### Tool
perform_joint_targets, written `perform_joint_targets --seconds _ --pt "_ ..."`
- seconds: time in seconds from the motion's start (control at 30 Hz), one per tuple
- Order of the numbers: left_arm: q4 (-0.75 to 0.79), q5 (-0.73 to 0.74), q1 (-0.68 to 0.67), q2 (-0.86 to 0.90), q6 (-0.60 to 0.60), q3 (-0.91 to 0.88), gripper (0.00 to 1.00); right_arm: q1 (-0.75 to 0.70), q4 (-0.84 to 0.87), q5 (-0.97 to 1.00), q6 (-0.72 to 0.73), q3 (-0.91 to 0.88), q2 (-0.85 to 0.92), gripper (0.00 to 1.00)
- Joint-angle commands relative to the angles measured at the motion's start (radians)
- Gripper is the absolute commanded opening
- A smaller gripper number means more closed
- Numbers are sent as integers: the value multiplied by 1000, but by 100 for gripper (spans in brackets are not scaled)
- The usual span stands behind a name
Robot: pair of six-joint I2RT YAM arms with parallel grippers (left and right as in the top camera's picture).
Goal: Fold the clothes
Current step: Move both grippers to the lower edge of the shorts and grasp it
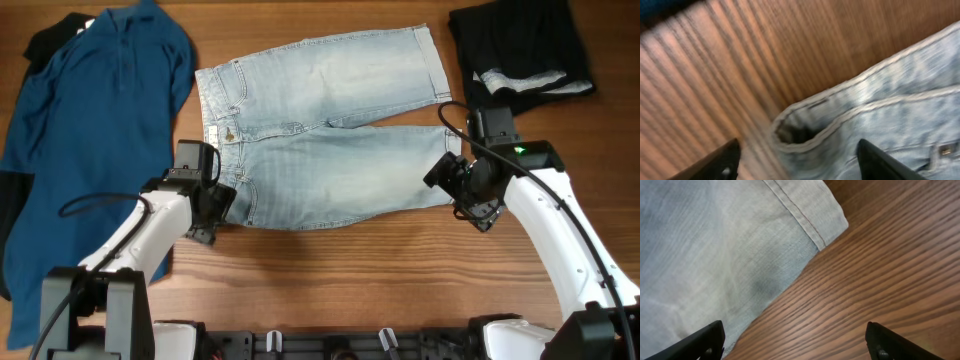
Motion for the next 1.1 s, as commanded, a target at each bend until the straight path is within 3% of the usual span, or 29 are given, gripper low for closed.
perform_joint_targets --seconds 0.0,0.07,0.13,0.2,0.43,0.67,0.73,0.87,0.9,1.07 --pt "81 -6 4 14 -32 -44 54 -2 33 -14 150 -42 6 91" --pt "103 -19 4 14 -32 -44 47 -2 91 -11 219 -86 6 91" --pt "111 -29 4 14 -32 -44 32 -2 172 -10 269 -144 6 90" --pt "111 -37 4 14 -32 -45 5 -2 254 -5 277 -192 6 87" --pt "119 -41 4 14 -32 -45 4 -2 355 129 361 -274 37 74" --pt "118 -41 4 14 -32 -45 4 -3 518 146 373 -275 201 62" --pt "118 -41 4 14 -32 -45 4 -4 581 144 372 -275 244 52" --pt "119 -73 4 14 -32 -45 4 -4 664 144 221 -275 278 18" --pt "126 -82 4 13 -31 -44 4 -5 666 144 193 -274 275 5" --pt "101 -51 4 -77 65 0 4 -51 593 67 26 -227 212 4"
